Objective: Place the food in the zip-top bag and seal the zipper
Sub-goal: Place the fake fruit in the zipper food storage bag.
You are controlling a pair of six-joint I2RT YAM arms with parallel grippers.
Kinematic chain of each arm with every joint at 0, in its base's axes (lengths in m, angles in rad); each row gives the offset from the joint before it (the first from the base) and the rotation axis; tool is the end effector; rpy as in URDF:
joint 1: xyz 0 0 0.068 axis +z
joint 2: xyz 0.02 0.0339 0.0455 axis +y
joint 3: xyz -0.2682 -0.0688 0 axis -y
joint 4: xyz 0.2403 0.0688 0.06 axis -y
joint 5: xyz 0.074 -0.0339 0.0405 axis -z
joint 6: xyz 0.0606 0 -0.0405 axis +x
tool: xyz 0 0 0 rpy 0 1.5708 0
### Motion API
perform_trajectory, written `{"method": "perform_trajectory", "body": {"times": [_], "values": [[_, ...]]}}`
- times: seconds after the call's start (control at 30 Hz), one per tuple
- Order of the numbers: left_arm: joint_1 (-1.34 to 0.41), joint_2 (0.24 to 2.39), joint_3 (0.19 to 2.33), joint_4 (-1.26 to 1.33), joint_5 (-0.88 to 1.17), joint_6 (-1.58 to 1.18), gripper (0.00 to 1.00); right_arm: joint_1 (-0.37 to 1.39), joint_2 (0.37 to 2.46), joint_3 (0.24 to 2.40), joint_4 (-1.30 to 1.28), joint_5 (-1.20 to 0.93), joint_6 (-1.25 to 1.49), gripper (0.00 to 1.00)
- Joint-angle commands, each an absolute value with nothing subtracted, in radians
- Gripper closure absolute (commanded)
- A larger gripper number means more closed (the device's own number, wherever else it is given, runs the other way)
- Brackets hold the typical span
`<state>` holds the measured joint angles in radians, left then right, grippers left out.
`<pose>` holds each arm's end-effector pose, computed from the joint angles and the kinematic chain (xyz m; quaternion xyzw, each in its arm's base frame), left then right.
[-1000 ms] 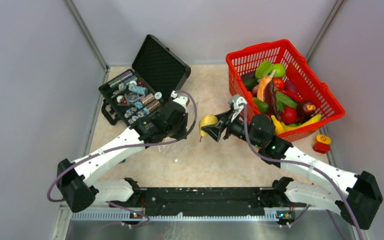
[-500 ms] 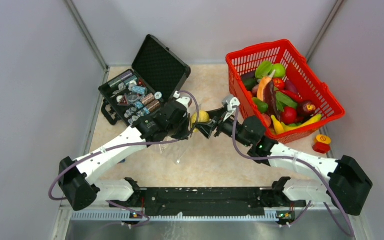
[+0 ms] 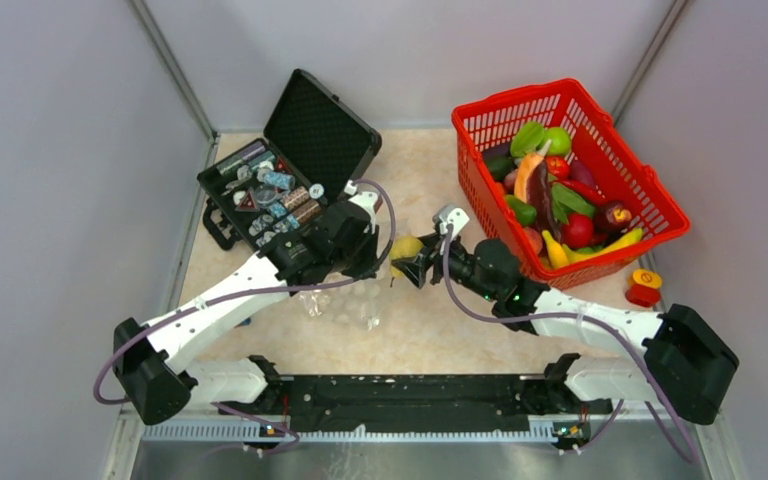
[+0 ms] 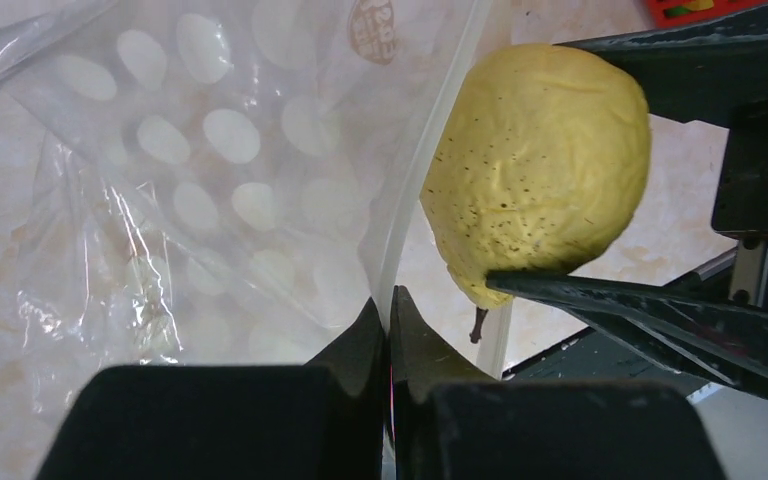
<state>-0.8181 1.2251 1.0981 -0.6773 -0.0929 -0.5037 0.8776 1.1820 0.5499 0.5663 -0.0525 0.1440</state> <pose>0.1875 -0.1919 0.2981 0.1279 0.9177 -0.1953 0.3213 0.1777 0.2189 0.2593 -0.2785 0.6748 0.3507 0.5866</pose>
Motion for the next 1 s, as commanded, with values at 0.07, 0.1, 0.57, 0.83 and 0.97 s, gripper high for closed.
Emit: {"method": "perform_trajectory", "body": {"times": [0.07, 0.1, 0.57, 0.83, 0.97], "values": [[-0.815, 1.198, 1.156, -0.614, -0.042, -0.518, 1.00, 0.914, 1.188, 0.635, 0.480, -0.006, 0.071, 0.69], [-0.815, 1.199, 1.160, -0.613, -0.039, -0.521, 1.00, 0.926, 1.199, 0.657, 0.453, 0.028, 0.067, 0.65], [-0.815, 1.170, 1.174, -0.654, -0.128, -0.541, 1.00, 0.973, 1.155, 0.816, 0.227, 0.134, 0.135, 0.13], [-0.814, 1.098, 1.173, -0.657, -0.241, -0.560, 1.00, 0.973, 1.044, 0.793, 0.242, 0.140, 0.199, 0.14], [-0.810, 1.041, 1.128, -0.620, -0.302, -0.540, 1.00, 0.971, 0.941, 0.799, 0.242, 0.155, 0.212, 0.17]]}}
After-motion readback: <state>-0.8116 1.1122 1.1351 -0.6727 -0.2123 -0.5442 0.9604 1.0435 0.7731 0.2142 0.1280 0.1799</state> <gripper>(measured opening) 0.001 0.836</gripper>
